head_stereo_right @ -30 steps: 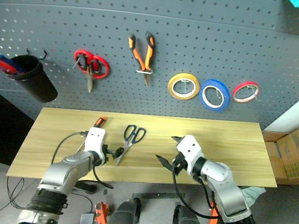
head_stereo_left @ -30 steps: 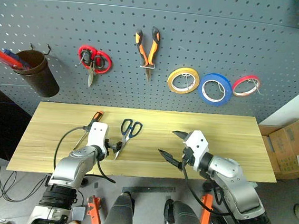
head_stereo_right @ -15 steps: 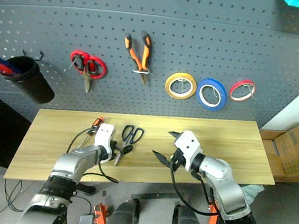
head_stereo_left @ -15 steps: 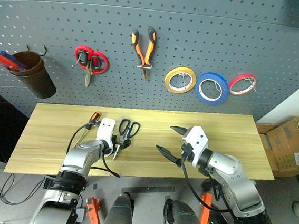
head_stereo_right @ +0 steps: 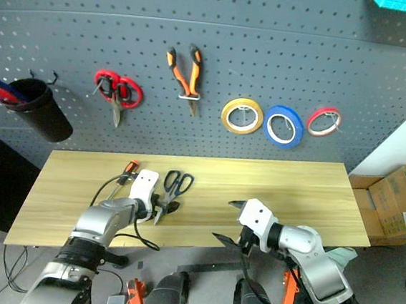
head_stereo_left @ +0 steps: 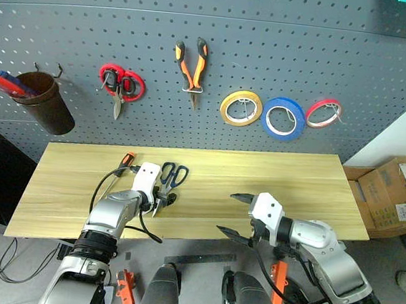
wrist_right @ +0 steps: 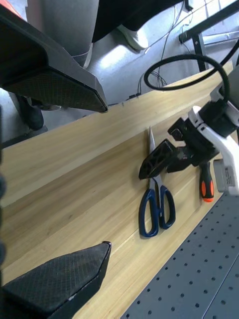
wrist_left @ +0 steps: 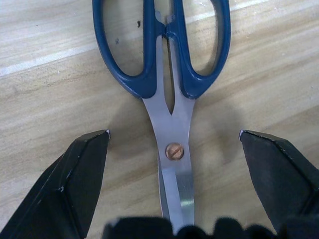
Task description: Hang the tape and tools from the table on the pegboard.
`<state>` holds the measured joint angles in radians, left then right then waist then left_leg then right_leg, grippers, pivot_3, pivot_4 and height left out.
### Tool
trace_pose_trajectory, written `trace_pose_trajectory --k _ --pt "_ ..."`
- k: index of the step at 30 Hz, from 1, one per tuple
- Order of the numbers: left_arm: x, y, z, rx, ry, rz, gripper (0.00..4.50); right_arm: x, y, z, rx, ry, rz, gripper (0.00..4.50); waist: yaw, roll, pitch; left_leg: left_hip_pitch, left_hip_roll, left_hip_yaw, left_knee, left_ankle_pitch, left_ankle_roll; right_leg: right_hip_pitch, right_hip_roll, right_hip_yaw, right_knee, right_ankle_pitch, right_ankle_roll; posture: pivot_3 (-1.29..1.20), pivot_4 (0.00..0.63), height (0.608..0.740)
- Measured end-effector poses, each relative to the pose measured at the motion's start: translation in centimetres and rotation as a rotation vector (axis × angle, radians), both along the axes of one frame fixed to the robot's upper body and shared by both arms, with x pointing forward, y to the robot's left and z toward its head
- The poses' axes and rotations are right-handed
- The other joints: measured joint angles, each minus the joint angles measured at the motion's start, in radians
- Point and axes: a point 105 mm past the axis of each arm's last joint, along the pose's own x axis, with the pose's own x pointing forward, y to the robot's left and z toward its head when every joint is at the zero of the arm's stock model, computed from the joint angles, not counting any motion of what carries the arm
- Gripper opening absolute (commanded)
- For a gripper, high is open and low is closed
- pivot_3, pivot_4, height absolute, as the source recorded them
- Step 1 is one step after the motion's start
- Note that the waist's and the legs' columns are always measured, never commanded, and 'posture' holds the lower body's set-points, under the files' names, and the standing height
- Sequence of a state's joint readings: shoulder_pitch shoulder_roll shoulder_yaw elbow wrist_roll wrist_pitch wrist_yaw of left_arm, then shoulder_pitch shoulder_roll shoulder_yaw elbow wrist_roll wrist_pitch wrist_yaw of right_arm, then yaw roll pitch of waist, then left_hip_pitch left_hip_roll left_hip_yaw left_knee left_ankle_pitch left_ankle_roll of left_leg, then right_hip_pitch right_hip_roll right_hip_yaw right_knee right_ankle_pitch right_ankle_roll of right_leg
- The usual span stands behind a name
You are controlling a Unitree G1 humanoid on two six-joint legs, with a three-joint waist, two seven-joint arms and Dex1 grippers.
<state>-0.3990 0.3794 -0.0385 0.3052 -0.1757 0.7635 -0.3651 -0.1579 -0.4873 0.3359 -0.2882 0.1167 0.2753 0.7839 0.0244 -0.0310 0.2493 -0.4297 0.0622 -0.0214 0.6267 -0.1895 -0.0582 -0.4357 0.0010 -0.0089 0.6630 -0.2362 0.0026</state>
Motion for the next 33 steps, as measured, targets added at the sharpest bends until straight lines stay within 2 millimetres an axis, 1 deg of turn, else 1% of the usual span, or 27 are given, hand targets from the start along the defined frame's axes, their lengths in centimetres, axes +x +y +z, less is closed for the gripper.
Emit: trace_pose_trajectory --k 3,6,7,9,10,13,18,19,21,24,26,28,30,33 --pt "-0.3 0.1 0.0 0.005 0.017 0.003 3.91 0.4 0.0 0.0 0.000 -0.008 -0.008 4.50 0.000 0.000 0.000 0.000 0.000 0.000 0.000 0.000 0.000 0.000 0.000 0.000 0.000 0.000 0.000 0.09 0.261 0.740" --pt "-0.7 0.4 -0.2 0.012 0.036 0.011 2.86 0.7 0.1 0.2 0.015 -0.014 -0.019 4.50 0.000 0.000 0.000 0.000 0.000 0.000 0.000 0.000 0.000 0.000 0.000 0.000 0.000 0.000 0.000 0.09 0.254 0.740" --pt "-0.8 0.5 -0.2 0.012 0.041 0.012 2.59 0.8 0.1 0.2 0.017 -0.016 -0.023 4.50 0.000 0.000 0.000 0.000 0.000 0.000 0.000 0.000 0.000 0.000 0.000 0.000 0.000 0.000 0.000 0.09 0.253 0.740" --pt "-0.9 0.5 -0.3 0.012 0.049 0.015 1.89 1.1 -0.1 0.2 0.018 -0.019 -0.034 4.50 0.000 0.000 0.000 0.000 0.000 0.000 0.000 0.000 0.000 0.000 0.000 0.000 0.000 0.000 0.000 0.09 0.247 0.740" --pt "-1.0 0.5 -0.3 0.012 0.051 0.016 1.46 1.2 -0.2 0.2 0.018 -0.019 -0.039 4.50 0.000 0.000 0.000 0.000 0.000 0.000 0.000 0.000 0.000 0.000 0.000 0.000 0.000 0.000 0.000 0.09 0.243 0.740" --pt "-1.0 0.6 -0.3 0.012 0.052 0.017 0.47 1.3 -0.3 0.3 0.020 -0.024 -0.043 4.50 0.001 0.000 0.000 0.000 0.000 0.000 0.000 0.000 0.000 0.000 0.000 0.000 0.000 0.000 0.000 0.09 0.238 0.740" --pt "-0.9 0.8 -0.3 0.028 0.048 0.013 0.46 1.4 -0.1 0.6 0.029 -0.041 -0.036 4.50 0.001 0.000 -0.001 0.000 0.000 0.000 0.000 0.000 0.000 0.000 0.000 0.000 0.000 0.000 0.000 0.10 0.219 0.740" --pt "-0.9 0.8 -0.3 0.030 0.045 0.012 0.46 1.4 0.0 0.7 0.032 -0.044 -0.034 4.50 0.001 0.000 -0.001 0.000 0.000 0.000 0.000 0.000 0.000 0.000 0.000 0.000 0.000 0.000 0.000 0.11 0.206 0.740" --pt "-1.0 0.9 -0.3 0.044 0.019 0.002 0.46 1.4 0.2 0.9 0.047 -0.058 -0.035 4.50 0.001 0.000 -0.002 0.000 0.000 0.000 0.000 0.000 0.000 0.000 0.000 0.000 0.000 0.000 0.000 0.12 0.194 0.740" --pt "-1.6 1.6 -0.2 0.095 -0.052 -0.013 0.46 1.6 0.5 1.9 0.115 -0.082 -0.067 4.50 -0.001 0.000 -0.002 -0.001 0.000 0.000 0.000 0.000 0.000 -0.001 0.000 0.000 0.000 0.000 0.000 0.14 0.171 0.740" --pt "-2.1 1.8 0.7 0.125 -0.137 -0.026 0.46 1.4 0.8 3.0 0.203 -0.086 -0.091 4.50 0.002 -0.002 -0.003 -0.002 0.001 -0.001 -0.001 0.000 -0.001 -0.002 0.000 -0.001 0.000 0.000 0.000 0.15 0.150 0.740" --pt "-2.8 2.0 2.6 0.138 -0.255 -0.027 0.46 1.1 1.2 4.9 0.328 -0.100 -0.120 4.50 0.004 -0.002 -0.007 -0.003 0.001 -0.001 -0.002 0.000 -0.001 -0.002 -0.001 -0.001 0.000 0.000 0.000 0.15 0.127 0.740" --pt "-3.5 1.8 4.1 0.142 -0.342 -0.044 0.46 1.2 1.2 5.7 0.388 -0.109 -0.149 4.50 0.007 -0.003 -0.022 -0.003 0.000 0.000 -0.002 0.000 -0.002 -0.002 -0.001 -0.001 -0.001 0.000 0.000 0.16 0.113 0.740" --pt "-5.2 1.7 5.2 0.156 -0.431 -0.058 0.46 1.1 1.0 6.1 0.419 -0.106 -0.151 4.50 0.009 -0.004 -0.041 -0.002 -0.001 0.002 -0.001 0.000 -0.002 -0.001 -0.003 0.000 -0.002 0.000 0.000 0.18 0.080 0.740"
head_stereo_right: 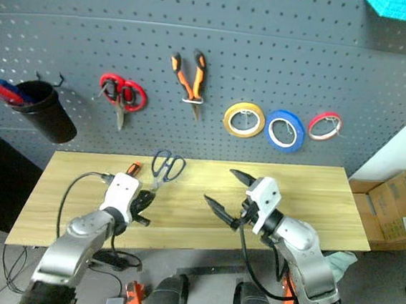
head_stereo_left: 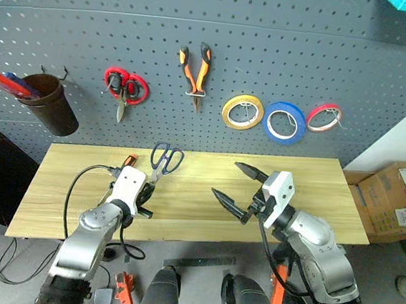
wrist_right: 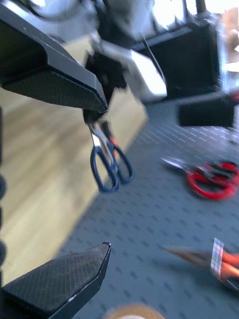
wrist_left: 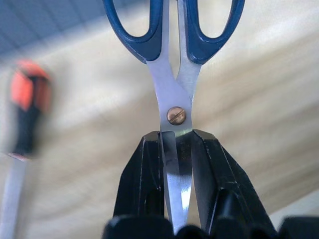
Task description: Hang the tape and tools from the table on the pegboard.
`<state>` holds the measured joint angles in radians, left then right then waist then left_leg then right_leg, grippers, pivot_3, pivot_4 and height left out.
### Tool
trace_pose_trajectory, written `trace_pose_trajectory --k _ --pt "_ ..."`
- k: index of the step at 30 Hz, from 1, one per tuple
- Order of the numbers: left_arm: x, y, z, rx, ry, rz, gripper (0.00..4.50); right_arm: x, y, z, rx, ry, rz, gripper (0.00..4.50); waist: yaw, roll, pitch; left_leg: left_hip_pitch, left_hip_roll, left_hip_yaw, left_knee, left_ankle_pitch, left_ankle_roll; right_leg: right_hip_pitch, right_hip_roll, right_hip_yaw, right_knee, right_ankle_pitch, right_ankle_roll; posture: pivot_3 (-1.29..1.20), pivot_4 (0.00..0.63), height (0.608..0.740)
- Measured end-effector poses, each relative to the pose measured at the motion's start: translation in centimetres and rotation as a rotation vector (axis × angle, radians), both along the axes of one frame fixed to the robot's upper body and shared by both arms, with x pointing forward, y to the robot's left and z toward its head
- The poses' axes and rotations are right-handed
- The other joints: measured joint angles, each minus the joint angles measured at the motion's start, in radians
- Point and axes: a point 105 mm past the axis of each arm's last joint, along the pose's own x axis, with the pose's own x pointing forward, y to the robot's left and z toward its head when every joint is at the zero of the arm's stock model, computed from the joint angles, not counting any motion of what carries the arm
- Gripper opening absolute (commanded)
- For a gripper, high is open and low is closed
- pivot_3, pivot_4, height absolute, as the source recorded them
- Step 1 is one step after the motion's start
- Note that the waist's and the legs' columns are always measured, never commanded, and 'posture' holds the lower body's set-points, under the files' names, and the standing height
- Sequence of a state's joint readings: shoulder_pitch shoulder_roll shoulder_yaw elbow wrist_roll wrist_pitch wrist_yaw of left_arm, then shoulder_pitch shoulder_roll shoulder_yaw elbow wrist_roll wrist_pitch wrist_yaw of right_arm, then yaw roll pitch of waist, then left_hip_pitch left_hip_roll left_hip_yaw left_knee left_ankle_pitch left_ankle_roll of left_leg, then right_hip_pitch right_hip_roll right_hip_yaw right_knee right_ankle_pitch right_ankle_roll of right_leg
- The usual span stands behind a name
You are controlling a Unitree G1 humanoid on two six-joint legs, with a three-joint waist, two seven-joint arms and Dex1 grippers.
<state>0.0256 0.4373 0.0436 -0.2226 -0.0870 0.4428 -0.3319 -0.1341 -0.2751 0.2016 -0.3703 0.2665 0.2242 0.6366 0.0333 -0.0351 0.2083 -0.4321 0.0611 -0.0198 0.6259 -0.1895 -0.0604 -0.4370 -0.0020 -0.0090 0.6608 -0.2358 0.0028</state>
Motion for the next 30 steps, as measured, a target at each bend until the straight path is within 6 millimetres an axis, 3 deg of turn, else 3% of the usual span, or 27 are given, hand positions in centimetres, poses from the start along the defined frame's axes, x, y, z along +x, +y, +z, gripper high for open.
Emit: trace_pose_trajectory --k 3,8,10,13,16,22,30 --pt "-1.6 0.7 1.3 0.046 -0.118 0.023 0.46 -0.2 -0.3 0.6 0.053 0.006 0.003 4.50 0.005 -0.005 -0.018 0.001 0.000 0.001 0.000 0.000 0.000 0.001 0.000 0.000 0.000 0.001 -0.001 0.21 0.045 0.740" --pt "-2.5 2.2 5.9 0.149 -0.395 0.125 0.46 0.1 -0.1 2.9 0.155 -0.053 0.006 4.50 0.027 -0.004 -0.067 0.003 0.002 0.004 0.001 0.000 0.000 0.003 0.001 0.000 -0.002 0.003 -0.002 0.23 0.000 0.740" --pt "-2.3 2.5 6.8 0.154 -0.456 0.173 0.46 0.4 -0.1 4.0 0.173 -0.098 0.005 4.50 0.037 -0.001 -0.081 0.015 0.002 0.005 0.001 0.000 0.000 0.015 0.001 0.000 -0.006 0.003 -0.002 0.24 0.000 0.740" --pt "-1.3 3.4 8.2 0.149 -0.523 0.247 0.46 0.7 0.4 5.4 0.203 -0.145 0.017 4.50 0.049 -0.002 -0.099 0.017 0.004 0.005 -0.001 -0.003 -0.005 0.019 0.001 -0.003 -0.016 0.002 -0.007 0.25 0.000 0.740" --pt "0.2 4.1 9.2 0.130 -0.555 0.282 0.46 1.2 0.6 5.3 0.211 -0.138 0.014 4.50 0.058 -0.002 -0.111 0.017 0.003 0.009 0.000 -0.004 -0.006 0.019 -0.001 -0.002 -0.017 0.003 -0.006 0.25 0.000 0.740" --pt "3.1 4.1 8.9 0.047 -0.502 0.262 0.46 2.0 0.7 5.6 0.207 -0.141 0.004 4.50 0.078 -0.005 -0.124 0.018 0.004 0.016 0.001 0.000 0.000 0.022 -0.004 0.000 -0.015 0.006 -0.003 0.23 0.000 0.740" --pt "4.2 1.6 7.4 -0.066 -0.402 0.144 0.46 2.3 0.4 5.4 0.192 -0.142 -0.029 4.50 0.079 -0.006 -0.125 0.017 0.004 0.017 -0.001 -0.001 0.000 0.020 -0.003 0.002 -0.015 0.008 0.001 0.20 0.000 0.740"
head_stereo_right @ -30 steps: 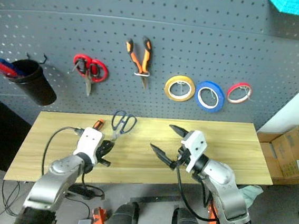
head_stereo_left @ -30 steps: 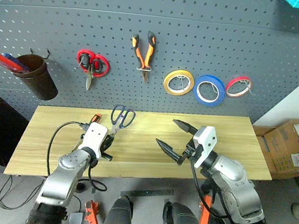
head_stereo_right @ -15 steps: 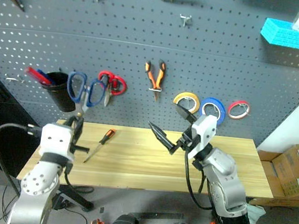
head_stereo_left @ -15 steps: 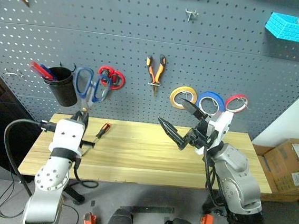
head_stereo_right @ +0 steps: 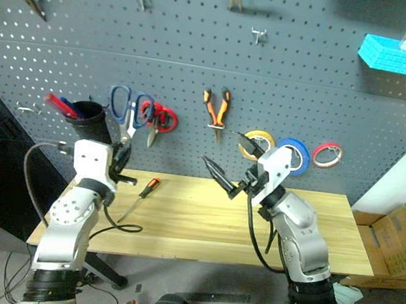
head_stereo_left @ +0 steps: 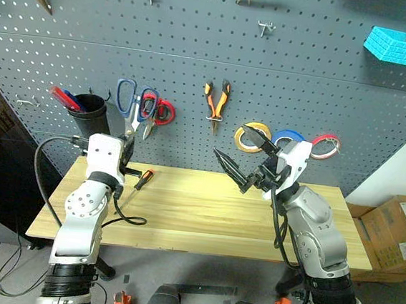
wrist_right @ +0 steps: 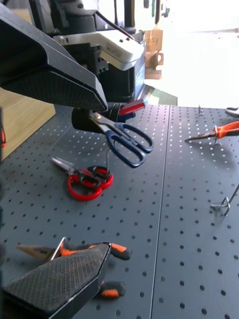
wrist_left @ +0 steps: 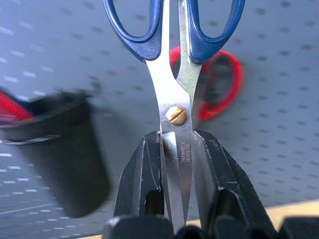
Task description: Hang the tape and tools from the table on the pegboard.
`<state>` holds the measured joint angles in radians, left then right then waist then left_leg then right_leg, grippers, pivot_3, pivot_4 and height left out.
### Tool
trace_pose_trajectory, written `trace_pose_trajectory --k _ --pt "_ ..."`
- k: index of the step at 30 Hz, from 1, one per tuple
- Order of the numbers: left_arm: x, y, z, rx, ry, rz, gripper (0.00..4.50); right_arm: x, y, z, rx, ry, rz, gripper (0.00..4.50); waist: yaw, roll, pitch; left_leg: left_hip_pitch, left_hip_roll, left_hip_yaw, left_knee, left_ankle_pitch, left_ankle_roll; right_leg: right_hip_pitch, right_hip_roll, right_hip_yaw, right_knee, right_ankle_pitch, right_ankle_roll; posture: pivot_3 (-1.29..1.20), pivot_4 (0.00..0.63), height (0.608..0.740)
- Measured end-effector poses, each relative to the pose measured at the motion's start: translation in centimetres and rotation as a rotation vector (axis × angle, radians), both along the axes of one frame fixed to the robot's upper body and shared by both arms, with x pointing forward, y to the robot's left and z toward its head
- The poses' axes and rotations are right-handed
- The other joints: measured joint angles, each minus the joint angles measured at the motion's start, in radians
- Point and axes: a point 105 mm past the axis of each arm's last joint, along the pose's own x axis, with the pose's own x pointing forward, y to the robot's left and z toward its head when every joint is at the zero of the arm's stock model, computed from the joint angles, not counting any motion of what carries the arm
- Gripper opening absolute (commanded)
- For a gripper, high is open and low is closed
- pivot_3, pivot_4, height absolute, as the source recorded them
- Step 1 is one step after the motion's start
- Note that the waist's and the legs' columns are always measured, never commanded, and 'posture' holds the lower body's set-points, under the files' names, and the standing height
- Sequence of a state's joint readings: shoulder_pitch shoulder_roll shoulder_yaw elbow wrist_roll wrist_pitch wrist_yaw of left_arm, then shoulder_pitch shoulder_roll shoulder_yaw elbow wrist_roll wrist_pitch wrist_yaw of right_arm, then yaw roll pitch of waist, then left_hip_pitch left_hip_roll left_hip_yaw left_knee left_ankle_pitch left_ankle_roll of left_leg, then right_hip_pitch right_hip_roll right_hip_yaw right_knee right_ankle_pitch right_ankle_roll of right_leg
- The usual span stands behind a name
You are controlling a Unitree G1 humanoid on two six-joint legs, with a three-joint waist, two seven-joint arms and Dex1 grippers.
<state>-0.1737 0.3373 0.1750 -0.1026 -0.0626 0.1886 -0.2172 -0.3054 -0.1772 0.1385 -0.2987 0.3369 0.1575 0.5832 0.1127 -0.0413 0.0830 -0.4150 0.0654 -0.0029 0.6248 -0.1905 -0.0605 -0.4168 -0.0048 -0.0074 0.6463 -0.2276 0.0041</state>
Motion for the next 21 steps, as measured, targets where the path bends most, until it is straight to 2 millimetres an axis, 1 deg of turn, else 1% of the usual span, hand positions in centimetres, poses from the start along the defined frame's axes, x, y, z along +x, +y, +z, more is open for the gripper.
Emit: trace_pose_trajectory --k 2,5,7,12,17,21 --pt "0.1 -0.7 -0.4 -0.011 0.018 -0.032 0.46 0.0 -0.1 0.0 -0.002 0.000 -0.005 4.50 -0.002 0.000 0.000 0.000 0.000 0.000 0.001 0.000 0.000 0.000 0.000 0.000 0.001 0.000 0.000 0.20 0.000 0.740" --pt "0.1 -1.1 -0.7 -0.018 0.035 -0.049 0.46 0.1 -0.2 -0.1 -0.001 0.004 -0.018 4.50 -0.004 0.000 0.000 0.001 0.000 0.000 0.002 0.000 0.000 0.000 0.000 0.000 0.001 0.000 0.000 0.19 0.000 0.740" --pt "0.1 -1.0 -1.1 -0.022 0.050 -0.048 0.46 0.2 -0.3 -0.1 -0.003 0.005 -0.024 4.50 -0.005 0.000 -0.001 0.001 0.000 0.000 0.002 0.000 0.000 0.001 0.000 0.000 0.001 -0.001 -0.003 0.19 0.000 0.740" --pt "0.3 -0.7 -2.2 -0.032 0.089 -0.038 0.46 0.3 -0.4 -0.1 -0.006 0.005 -0.033 4.50 -0.007 0.000 -0.003 0.002 0.000 0.000 0.003 0.000 0.000 0.002 0.000 0.001 0.001 -0.001 -0.003 0.18 0.000 0.740" --pt "0.4 -0.4 -2.1 -0.036 0.088 -0.028 0.46 0.5 -0.7 -0.1 -0.002 0.006 -0.054 4.50 -0.007 0.000 -0.004 0.002 0.000 0.000 0.002 0.000 0.000 0.002 0.000 0.001 0.001 0.000 -0.001 0.18 0.000 0.740" --pt "0.5 -0.4 -2.5 -0.047 0.101 -0.027 0.46 0.5 -0.8 -0.1 -0.004 0.006 -0.059 4.50 -0.007 0.000 -0.006 0.002 0.000 0.000 0.003 0.000 0.000 0.002 0.000 0.001 0.002 0.000 0.000 0.18 0.000 0.740"
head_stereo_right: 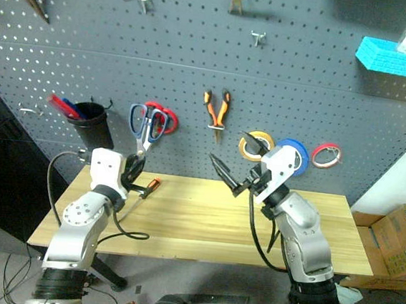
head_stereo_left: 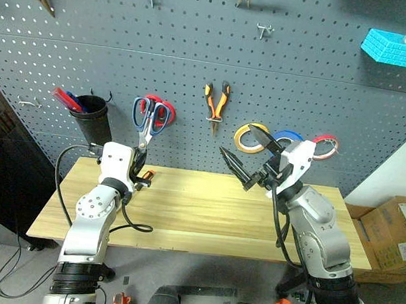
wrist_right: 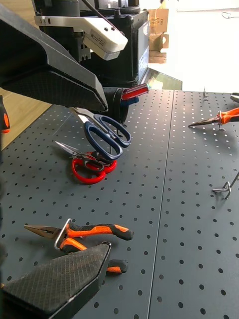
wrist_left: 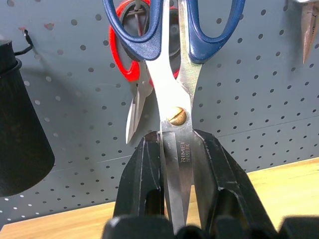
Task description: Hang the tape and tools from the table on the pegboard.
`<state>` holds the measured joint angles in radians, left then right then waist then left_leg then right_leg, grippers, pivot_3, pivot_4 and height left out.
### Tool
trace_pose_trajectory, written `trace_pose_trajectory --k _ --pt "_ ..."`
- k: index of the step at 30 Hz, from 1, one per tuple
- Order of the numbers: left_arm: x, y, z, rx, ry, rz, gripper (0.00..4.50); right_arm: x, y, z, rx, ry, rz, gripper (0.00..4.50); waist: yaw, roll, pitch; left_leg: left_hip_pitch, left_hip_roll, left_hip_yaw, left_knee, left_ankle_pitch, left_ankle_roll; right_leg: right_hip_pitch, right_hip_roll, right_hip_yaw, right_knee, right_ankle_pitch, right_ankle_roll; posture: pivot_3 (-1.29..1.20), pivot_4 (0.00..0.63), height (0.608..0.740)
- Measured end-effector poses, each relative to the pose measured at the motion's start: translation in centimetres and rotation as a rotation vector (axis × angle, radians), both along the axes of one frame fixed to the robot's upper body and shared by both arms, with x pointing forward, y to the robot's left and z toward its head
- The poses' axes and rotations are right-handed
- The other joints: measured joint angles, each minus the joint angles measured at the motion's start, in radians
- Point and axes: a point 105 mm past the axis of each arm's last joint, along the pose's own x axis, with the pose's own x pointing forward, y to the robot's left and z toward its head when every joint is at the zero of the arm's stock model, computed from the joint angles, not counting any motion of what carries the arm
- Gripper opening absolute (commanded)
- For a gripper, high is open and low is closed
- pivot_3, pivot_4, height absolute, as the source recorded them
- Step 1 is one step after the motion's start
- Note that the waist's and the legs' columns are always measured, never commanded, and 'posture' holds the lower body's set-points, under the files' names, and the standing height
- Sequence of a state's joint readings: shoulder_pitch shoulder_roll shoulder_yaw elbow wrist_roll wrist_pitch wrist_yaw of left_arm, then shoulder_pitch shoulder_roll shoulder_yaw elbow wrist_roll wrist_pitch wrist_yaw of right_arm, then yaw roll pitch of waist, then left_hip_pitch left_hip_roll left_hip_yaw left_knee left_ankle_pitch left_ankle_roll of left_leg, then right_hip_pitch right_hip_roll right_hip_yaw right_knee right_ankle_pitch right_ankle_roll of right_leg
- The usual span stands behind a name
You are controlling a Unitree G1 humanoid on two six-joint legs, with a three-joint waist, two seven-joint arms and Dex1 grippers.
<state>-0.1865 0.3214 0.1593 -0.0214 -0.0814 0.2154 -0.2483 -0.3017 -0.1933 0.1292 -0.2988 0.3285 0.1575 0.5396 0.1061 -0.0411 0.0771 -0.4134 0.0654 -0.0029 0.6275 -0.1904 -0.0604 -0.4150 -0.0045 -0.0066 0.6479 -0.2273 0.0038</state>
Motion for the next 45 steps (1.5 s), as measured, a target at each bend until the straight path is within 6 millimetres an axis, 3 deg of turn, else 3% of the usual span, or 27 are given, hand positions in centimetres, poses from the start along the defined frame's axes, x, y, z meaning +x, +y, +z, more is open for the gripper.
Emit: trace_pose_trajectory --k 7,14,19,25,32,37,40,45 --pt "2.1 0.2 -0.5 -0.012 0.049 0.005 0.46 0.1 -0.1 0.0 -0.010 -0.002 -0.016 4.50 0.000 0.000 -0.003 0.002 0.000 0.000 0.001 0.000 0.000 0.002 0.000 0.000 0.001 0.000 0.000 0.18 0.001 0.740" --pt "4.0 0.2 1.3 0.001 0.004 -0.018 2.84 0.1 -0.1 -0.1 -0.017 -0.003 -0.013 4.50 -0.001 0.000 -0.003 0.003 0.000 0.000 0.000 0.000 0.000 0.003 0.000 0.000 0.000 0.000 0.000 0.16 0.014 0.740" --pt "3.5 0.4 0.0 0.004 0.039 -0.015 4.48 0.0 -0.4 -0.9 -0.036 0.016 -0.017 4.50 -0.006 0.001 -0.003 0.005 0.000 0.001 0.000 0.000 0.000 0.004 0.000 0.001 0.000 -0.001 -0.001 0.16 0.036 0.740" --pt "1.2 2.3 -3.5 0.028 0.154 0.029 4.48 -0.9 -0.2 -2.7 -0.061 0.059 0.002 4.50 -0.029 0.004 0.002 0.007 0.001 0.001 0.000 0.000 0.000 0.005 0.000 0.002 0.000 -0.003 -0.005 0.14 0.092 0.740" --pt "0.0 7.4 -4.8 0.084 0.263 0.125 4.48 -2.1 5.3 -5.8 -0.160 0.117 0.208 4.50 -0.055 0.016 0.037 0.015 0.003 0.001 -0.002 0.000 0.000 0.008 -0.001 -0.001 0.001 -0.004 -0.006 0.14 0.166 0.740" --pt "1.2 9.8 -5.5 0.115 0.350 0.160 4.48 -1.8 10.1 -5.4 -0.234 0.108 0.310 4.50 -0.051 0.014 0.080 0.013 0.003 0.001 -0.002 0.000 0.000 0.002 -0.001 -0.002 0.004 -0.004 -0.007 0.15 0.230 0.740" --pt "2.6 9.8 -4.8 0.116 0.354 0.161 4.48 -0.7 11.6 -5.6 -0.305 0.145 0.282 4.50 -0.043 0.010 0.109 0.009 0.001 0.002 -0.001 0.000 0.001 0.002 -0.003 -0.001 0.006 -0.004 -0.007 0.15 0.279 0.740" --pt "4.9 7.3 -3.7 0.112 0.367 0.036 4.48 0.8 11.7 -6.5 -0.437 0.201 0.220 4.50 -0.039 0.005 0.157 -0.005 -0.001 0.002 0.000 0.000 0.002 -0.011 -0.004 -0.001 0.012 -0.005 -0.003 0.12 0.335 0.740"
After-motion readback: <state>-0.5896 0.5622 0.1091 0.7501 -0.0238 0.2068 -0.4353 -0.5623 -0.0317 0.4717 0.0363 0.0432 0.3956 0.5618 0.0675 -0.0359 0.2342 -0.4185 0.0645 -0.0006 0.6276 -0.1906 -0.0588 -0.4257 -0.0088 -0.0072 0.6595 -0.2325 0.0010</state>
